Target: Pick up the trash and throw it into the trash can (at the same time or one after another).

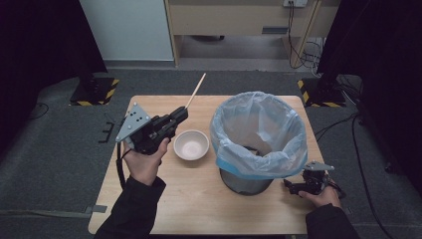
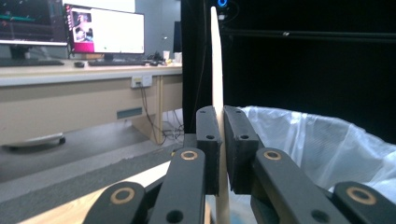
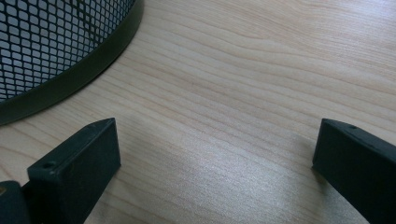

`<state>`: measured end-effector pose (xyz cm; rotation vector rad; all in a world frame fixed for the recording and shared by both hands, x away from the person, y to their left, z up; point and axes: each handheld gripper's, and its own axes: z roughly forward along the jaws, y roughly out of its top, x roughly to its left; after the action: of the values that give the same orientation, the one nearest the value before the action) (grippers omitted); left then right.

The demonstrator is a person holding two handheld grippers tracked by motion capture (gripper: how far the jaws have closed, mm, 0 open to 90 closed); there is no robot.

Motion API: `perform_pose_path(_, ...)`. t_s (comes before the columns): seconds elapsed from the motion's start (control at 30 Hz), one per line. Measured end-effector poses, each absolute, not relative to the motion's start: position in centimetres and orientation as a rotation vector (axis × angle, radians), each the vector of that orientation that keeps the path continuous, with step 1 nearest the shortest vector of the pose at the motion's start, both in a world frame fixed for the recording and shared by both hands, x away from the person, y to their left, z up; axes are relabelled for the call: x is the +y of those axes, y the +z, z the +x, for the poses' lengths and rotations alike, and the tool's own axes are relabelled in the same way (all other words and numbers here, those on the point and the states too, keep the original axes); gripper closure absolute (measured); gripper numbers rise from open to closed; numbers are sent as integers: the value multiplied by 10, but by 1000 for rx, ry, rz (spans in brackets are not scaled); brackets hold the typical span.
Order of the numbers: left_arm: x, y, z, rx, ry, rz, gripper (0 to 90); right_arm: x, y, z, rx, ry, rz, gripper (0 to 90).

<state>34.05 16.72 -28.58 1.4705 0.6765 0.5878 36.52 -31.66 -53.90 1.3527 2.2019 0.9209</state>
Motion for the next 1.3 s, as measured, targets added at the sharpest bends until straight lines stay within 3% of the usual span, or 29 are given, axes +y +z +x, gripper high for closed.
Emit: perform_pose_path(1.3, 70, -256, 353, 505, 499, 1503, 851, -317, -539, 365, 2199, 923, 1350, 10)
